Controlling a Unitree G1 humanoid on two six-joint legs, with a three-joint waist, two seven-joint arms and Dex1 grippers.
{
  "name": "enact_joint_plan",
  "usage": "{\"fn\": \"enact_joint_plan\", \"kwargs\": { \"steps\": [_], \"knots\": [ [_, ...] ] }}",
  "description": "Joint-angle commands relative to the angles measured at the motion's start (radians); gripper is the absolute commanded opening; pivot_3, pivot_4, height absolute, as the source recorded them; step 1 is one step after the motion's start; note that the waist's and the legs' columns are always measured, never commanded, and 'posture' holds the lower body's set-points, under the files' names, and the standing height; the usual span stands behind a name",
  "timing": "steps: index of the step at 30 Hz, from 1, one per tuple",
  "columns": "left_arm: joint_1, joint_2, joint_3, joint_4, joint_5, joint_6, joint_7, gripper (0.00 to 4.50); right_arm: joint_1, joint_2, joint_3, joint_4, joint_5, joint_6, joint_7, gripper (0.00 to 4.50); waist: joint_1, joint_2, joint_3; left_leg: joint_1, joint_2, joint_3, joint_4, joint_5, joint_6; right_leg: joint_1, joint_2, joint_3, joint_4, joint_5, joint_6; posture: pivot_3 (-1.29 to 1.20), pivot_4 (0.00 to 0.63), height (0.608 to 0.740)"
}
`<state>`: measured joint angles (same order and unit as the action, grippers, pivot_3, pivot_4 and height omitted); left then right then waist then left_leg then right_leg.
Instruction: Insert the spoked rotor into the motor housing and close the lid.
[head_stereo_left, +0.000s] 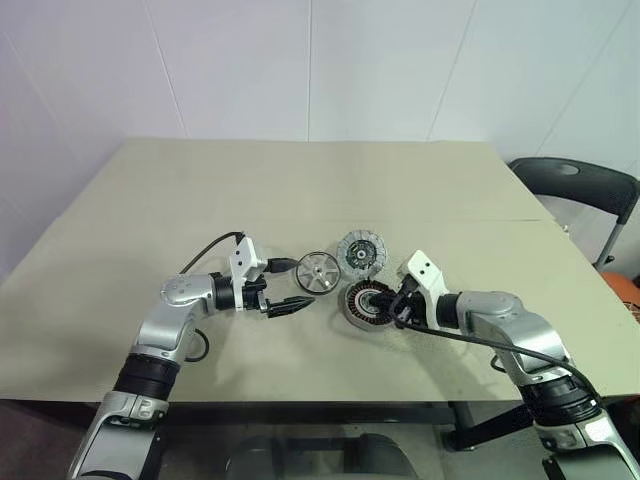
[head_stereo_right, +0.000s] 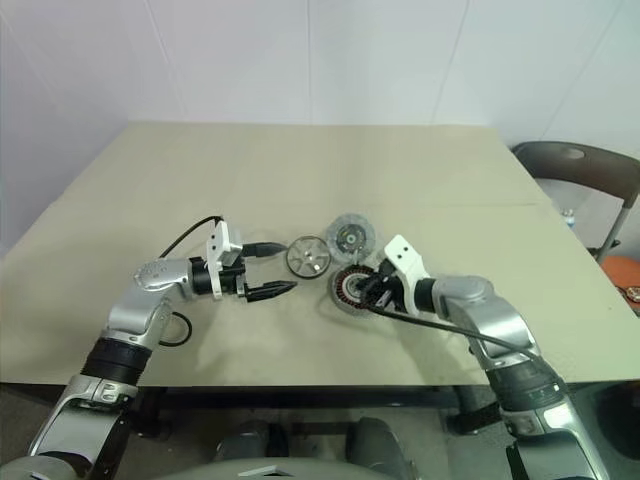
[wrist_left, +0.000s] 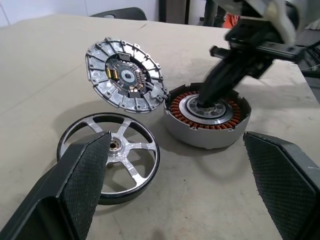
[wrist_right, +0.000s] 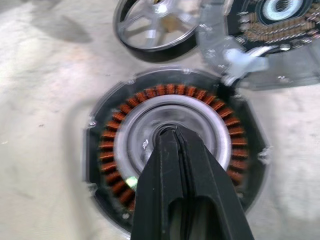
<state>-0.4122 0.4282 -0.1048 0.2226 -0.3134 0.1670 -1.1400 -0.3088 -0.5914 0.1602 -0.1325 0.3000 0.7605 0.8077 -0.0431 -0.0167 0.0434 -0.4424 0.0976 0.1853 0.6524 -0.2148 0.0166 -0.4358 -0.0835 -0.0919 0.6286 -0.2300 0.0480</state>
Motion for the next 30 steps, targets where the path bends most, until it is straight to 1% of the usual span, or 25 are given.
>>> {"fn": "enact_joint_plan", "kwargs": {
  "steps": [1, 3, 10, 16, 19, 22, 24, 28, 30],
  "knots": [
    [-0.033, -0.002, 0.000, -0.008, 0.003, -0.020, -0.002, 4.50, -0.002, 0.005, 0.011, -0.012, 0.013, 0.026, 0.009, 0.02, 0.000, 0.000, 0.000, 0.000, 0.000, 0.000, 0.000, 0.000, 0.000, 0.000, 0.000, 0.000, 0.000, 0.000, 0.000, 0.00, 0.000, 0.740],
    [-0.034, -0.003, 0.000, -0.006, 0.004, -0.022, -0.001, 4.50, -0.004, 0.016, 0.014, -0.015, 0.018, 0.026, 0.011, 0.02, 0.000, 0.000, 0.000, 0.000, 0.000, 0.000, 0.000, 0.000, 0.000, 0.000, 0.000, 0.000, 0.000, 0.000, 0.000, 0.00, 0.000, 0.740],
    [-0.032, -0.002, 0.003, -0.006, 0.007, -0.024, 0.003, 4.50, -0.051, 0.085, 0.011, 0.042, -0.026, -0.022, -0.059, 0.02, -0.006, 0.000, 0.000, 0.001, 0.000, 0.000, 0.000, 0.000, 0.000, 0.000, 0.001, 0.000, 0.001, 0.000, 0.000, 0.00, 0.000, 0.740],
    [-0.026, 0.004, 0.007, -0.011, 0.008, -0.023, 0.006, 4.50, -0.054, 0.081, 0.033, 0.061, -0.050, -0.027, -0.056, 0.02, -0.009, 0.000, 0.000, 0.002, 0.001, 0.000, 0.000, 0.000, 0.000, 0.000, 0.001, 0.000, 0.001, 0.001, -0.002, 0.00, 0.000, 0.740],
    [-0.025, 0.005, 0.008, -0.010, 0.008, -0.023, 0.007, 4.50, -0.053, 0.090, 0.006, 0.071, -0.046, -0.044, -0.066, 0.02, -0.009, -0.001, 0.000, 0.002, 0.001, 0.000, 0.000, 0.000, 0.000, 0.000, 0.001, 0.000, 0.001, 0.002, -0.002, 0.00, 0.000, 0.740],
    [-0.025, 0.007, 0.011, -0.008, 0.005, -0.023, 0.006, 4.50, -0.072, 0.114, -0.076, 0.072, 0.003, -0.075, -0.071, 0.02, -0.008, 0.000, 0.000, 0.002, 0.001, 0.000, 0.000, 0.000, 0.000, 0.000, 0.001, 0.000, 0.001, 0.002, -0.003, 0.00, 0.000, 0.740],
    [-0.025, 0.008, 0.015, -0.010, 0.000, -0.020, 0.006, 4.50, -0.078, 0.120, -0.109, 0.062, 0.035, -0.073, -0.061, 0.02, -0.003, 0.000, 0.000, 0.002, 0.001, 0.000, 0.000, 0.000, 0.000, -0.001, 0.000, 0.000, 0.001, 0.002, -0.003, 0.00, 0.000, 0.740],
    [0.009, 0.006, 0.041, -0.016, -0.032, 0.025, 0.024, 4.50, -0.031, 0.058, -0.154, -0.047, 0.166, 0.005, 0.060, 0.02, 0.001, 0.000, 0.000, 0.000, 0.000, 0.000, 0.000, 0.000, 0.000, -0.003, 0.000, 0.000, 0.001, 0.002, -0.003, 0.00, 0.000, 0.740],
    [0.042, 0.013, 0.047, -0.011, -0.035, 0.035, 0.027, 4.50, -0.013, 0.031, -0.170, -0.076, 0.199, 0.024, 0.083, 0.02, 0.001, 0.000, 0.000, 0.000, 0.000, 0.000, -0.001, 0.000, 0.000, -0.002, 0.000, 0.000, 0.000, 0.002, -0.003, 0.00, 0.000, 0.740]
  ]
}}
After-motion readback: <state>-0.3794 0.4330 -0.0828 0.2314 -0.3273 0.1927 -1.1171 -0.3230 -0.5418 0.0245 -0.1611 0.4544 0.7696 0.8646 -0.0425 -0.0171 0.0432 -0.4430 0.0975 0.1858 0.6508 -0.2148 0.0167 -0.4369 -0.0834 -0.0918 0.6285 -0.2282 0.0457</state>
